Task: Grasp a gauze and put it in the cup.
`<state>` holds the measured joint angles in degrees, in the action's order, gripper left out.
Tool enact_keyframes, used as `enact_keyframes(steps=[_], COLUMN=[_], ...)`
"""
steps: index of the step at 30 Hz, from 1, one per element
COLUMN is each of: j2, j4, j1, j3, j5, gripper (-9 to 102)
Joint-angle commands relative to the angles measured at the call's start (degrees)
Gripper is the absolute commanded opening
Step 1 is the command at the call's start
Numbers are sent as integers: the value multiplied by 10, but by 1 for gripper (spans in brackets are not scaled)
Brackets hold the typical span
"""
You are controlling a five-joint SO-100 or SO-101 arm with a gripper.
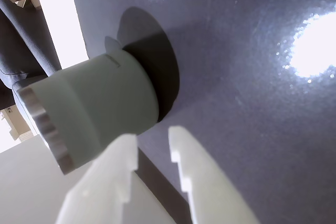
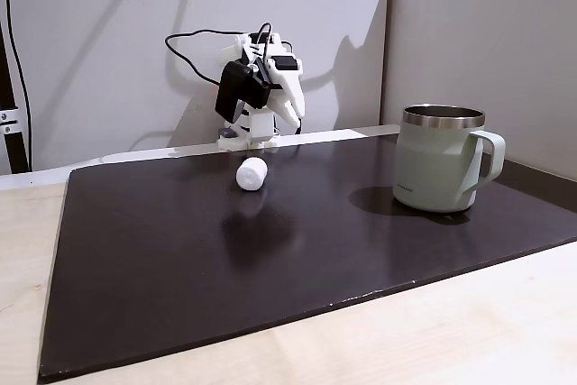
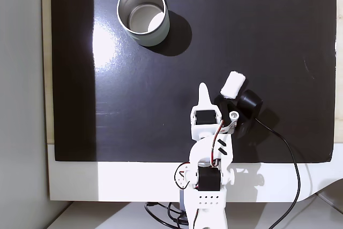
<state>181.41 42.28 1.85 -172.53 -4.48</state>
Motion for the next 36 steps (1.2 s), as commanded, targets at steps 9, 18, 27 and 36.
enact_keyframes(steps=[9,18,27,36], j2=[7,7,7,-158], j4=[3,3,69,195], j1=[36,40,52,97], j3=[4,4,64,279], j5=[48,52,8,-123], gripper=[0,0,0,0])
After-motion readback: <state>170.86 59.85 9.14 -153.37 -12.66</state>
